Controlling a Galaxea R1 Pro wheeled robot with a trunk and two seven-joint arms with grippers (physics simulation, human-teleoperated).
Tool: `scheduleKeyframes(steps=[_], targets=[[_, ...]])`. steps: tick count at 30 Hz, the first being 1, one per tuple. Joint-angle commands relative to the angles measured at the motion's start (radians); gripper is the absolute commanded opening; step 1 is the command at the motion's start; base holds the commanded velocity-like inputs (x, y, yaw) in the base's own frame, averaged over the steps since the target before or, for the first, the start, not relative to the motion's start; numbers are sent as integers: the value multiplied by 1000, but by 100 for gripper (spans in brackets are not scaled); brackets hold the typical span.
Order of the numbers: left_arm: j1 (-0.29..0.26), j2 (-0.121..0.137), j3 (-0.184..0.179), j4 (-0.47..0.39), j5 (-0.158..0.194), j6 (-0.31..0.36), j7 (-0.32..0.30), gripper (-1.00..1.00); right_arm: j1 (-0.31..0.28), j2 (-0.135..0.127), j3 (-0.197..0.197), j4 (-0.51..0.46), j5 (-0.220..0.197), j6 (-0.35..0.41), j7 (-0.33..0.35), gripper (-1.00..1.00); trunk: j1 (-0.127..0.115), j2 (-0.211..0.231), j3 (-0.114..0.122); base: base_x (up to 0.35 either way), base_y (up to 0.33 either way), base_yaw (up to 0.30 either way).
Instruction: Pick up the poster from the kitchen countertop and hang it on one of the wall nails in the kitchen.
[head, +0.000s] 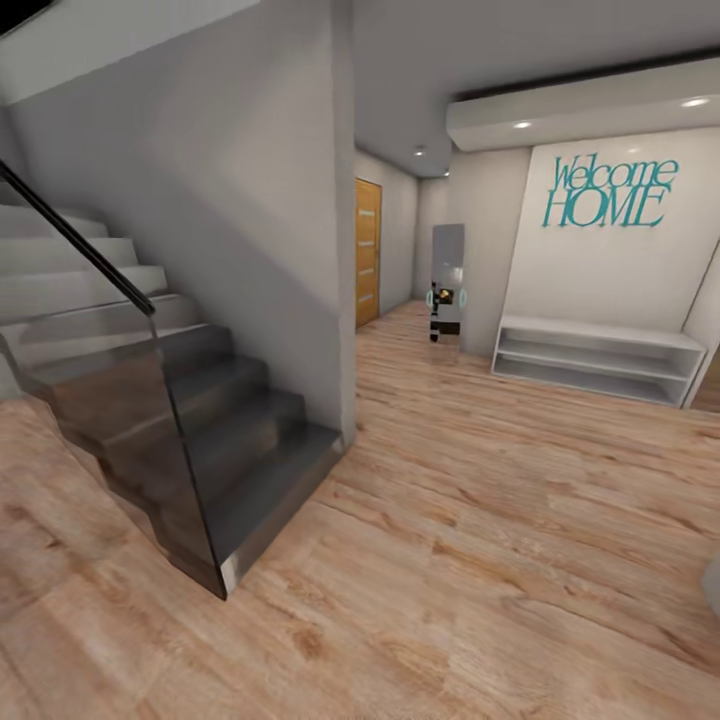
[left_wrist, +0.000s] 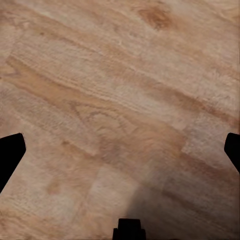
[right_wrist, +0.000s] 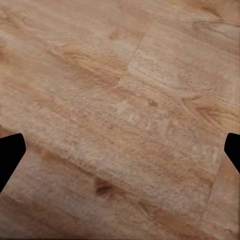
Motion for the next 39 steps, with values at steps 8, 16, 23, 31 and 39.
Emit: scheduleKeyframes(steps=[8, 16, 23, 31, 39], targets=[[1, 0, 2, -1, -1, 0, 3, 100, 0, 0, 2, 1, 2, -1, -2, 100, 0, -1, -1, -24, -38, 286], [0, 0, 2, 3, 0, 0, 5, 100, 0, 0, 3, 1, 5, -1, -3, 100, 0, -1, -1, -2, -4, 293], [0, 0, 2, 8, 0, 0, 5, 100, 0, 1, 3, 1, 8, -2, -3, 100, 0, -1, -1, 0, 0, 293], [1, 0, 2, 9, -1, 0, 6, 100, 0, 1, 3, 1, 8, -3, -3, 100, 0, -1, -1, 0, 0, 293], [0, 0, 2, 10, 0, 0, 6, 100, 0, 2, 3, 2, 8, -2, -3, 100, 0, -1, -1, 0, 0, 293]])
